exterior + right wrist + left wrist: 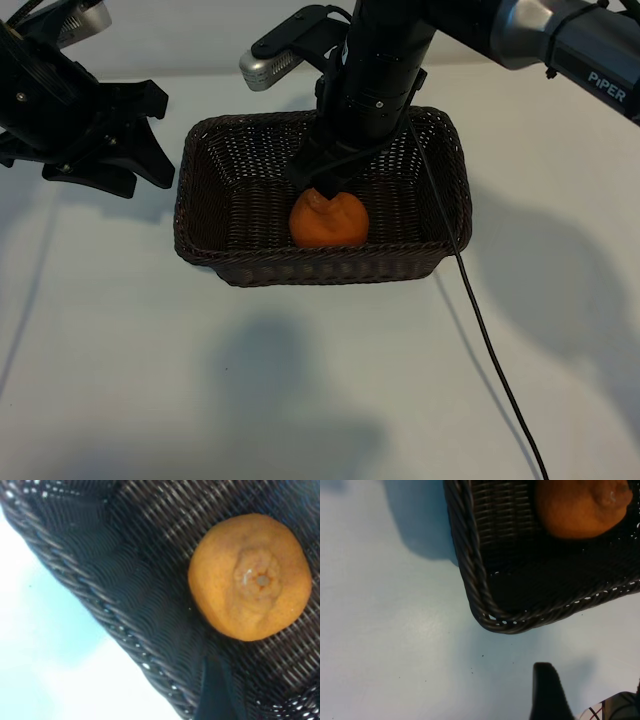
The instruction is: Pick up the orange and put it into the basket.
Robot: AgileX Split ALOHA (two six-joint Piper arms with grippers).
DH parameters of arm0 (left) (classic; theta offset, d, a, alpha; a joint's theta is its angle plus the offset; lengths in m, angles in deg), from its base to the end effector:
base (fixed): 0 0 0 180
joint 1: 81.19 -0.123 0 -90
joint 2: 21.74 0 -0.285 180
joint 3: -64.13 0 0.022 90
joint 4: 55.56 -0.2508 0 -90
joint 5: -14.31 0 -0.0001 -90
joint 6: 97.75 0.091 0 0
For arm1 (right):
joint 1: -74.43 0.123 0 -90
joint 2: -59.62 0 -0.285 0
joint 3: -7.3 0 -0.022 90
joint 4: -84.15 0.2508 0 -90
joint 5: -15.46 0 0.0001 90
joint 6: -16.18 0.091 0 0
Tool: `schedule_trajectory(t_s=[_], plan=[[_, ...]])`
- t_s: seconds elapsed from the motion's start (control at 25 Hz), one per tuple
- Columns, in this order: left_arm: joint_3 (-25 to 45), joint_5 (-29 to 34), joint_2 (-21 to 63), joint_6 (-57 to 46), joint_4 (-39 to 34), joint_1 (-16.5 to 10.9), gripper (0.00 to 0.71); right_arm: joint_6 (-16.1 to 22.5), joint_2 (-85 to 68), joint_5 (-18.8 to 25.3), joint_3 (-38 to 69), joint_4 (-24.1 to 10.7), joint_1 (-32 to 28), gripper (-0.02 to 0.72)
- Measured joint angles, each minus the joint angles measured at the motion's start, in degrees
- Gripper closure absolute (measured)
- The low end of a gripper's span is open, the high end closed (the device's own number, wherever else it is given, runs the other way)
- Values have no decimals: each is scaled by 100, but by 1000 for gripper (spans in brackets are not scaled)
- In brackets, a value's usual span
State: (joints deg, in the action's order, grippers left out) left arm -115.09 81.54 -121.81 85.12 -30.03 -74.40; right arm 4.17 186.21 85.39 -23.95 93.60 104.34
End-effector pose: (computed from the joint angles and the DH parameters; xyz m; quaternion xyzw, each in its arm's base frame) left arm 0.3140 -0.0738 0.2970 0.0180 0.9719 -0.2149 0.0940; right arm 0.3785 0.2340 0.2635 -0.3366 0.9295 0.0993 0.1137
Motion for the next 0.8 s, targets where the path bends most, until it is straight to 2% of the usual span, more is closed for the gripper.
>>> schedule_trajectory(t_s=[0.4,0.8], plan=[[0,-17,0,-9,0,0,254,0,-698,20,-11,76,0,349],[0,-16,0,-9,0,0,254,187,-820,20,-11,-35,0,369]])
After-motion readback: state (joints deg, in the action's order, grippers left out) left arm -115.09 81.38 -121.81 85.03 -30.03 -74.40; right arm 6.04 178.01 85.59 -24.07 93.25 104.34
